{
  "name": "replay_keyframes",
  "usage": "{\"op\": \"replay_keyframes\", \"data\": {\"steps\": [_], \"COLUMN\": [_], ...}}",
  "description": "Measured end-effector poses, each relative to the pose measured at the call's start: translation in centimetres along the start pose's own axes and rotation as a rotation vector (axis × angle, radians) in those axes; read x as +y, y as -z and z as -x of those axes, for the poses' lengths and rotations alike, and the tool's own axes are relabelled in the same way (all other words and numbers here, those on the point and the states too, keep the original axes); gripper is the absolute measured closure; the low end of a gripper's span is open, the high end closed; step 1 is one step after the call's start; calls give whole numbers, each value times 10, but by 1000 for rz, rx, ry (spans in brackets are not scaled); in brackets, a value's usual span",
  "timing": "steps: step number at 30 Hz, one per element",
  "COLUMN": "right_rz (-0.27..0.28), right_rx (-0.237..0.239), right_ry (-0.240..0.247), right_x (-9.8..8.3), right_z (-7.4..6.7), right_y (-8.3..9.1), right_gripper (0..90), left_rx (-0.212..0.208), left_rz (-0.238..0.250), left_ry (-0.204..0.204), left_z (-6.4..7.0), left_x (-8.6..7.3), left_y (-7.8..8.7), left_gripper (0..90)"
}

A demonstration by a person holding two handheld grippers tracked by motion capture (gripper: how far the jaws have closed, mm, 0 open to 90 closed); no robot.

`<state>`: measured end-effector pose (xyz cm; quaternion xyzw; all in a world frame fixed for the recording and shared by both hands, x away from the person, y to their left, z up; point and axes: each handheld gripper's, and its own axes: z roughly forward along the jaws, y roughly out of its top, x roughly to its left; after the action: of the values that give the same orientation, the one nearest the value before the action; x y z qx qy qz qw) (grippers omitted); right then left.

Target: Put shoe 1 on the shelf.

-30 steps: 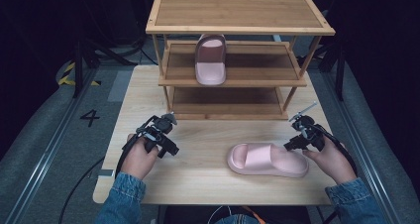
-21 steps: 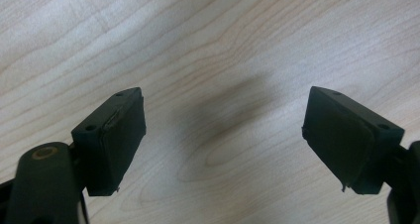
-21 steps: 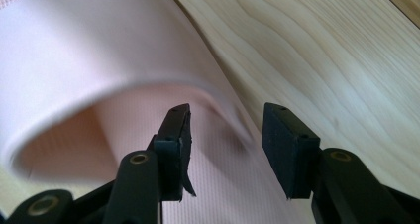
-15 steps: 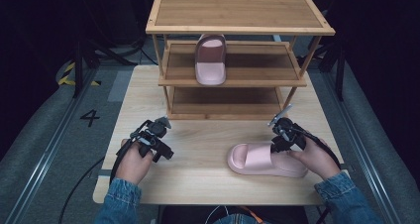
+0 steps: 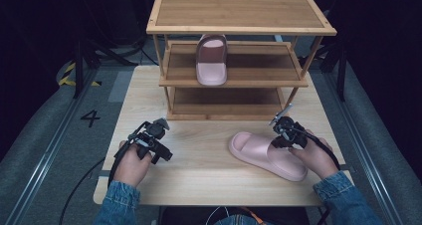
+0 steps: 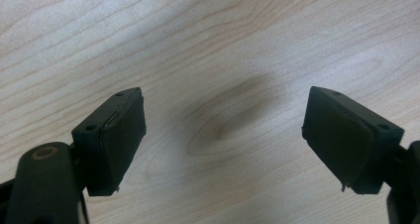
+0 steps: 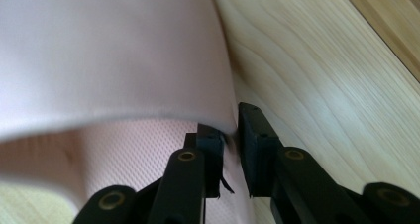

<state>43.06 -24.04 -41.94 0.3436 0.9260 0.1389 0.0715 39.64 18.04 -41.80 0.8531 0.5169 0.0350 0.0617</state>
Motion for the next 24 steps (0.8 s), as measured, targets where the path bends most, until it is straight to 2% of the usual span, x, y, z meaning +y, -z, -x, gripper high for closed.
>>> {"op": "replay_keyframes", "data": {"steps": [1, 5, 8, 9, 13, 15, 16, 19, 22, 24], "right_rz": [-2, 5, 21, 26, 57, 61, 60, 38, 46, 29], "right_rx": [-14, -24, 32, 23, 72, 94, 102, 135, 136, 131], "right_ry": [-16, -104, -172, -176, -208, -192, -172, -97, -26, 7], "right_x": [-1, -6, -8, -10, -17, -21, -23, -23, -18, -9], "right_z": [3, 10, 14, 15, 8, 0, -5, -22, -36, -45], "right_y": [1, 2, 4, 7, 28, 38, 42, 45, 39, 28], "right_gripper": [814, 811, 681, 654, 595, 587, 586, 586, 601, 617], "left_rx": [6, 0, -3, -2, -5, -8, 2, -3, 12, -4], "left_rz": [0, -10, -4, -2, -3, -7, -8, -9, -6, -14], "left_ry": [-20, -25, -17, -15, -15, -19, -35, -34, -40, -39], "left_z": [-1, 1, 2, 2, 1, 2, 1, 3, 3, 4], "left_x": [1, 3, 3, 3, 4, 4, 5, 6, 6, 6], "left_y": [0, -1, -1, -1, -1, -1, -1, -1, -2, -2], "left_gripper": [169, 171, 171, 171, 170, 169, 170, 170, 170, 170]}}
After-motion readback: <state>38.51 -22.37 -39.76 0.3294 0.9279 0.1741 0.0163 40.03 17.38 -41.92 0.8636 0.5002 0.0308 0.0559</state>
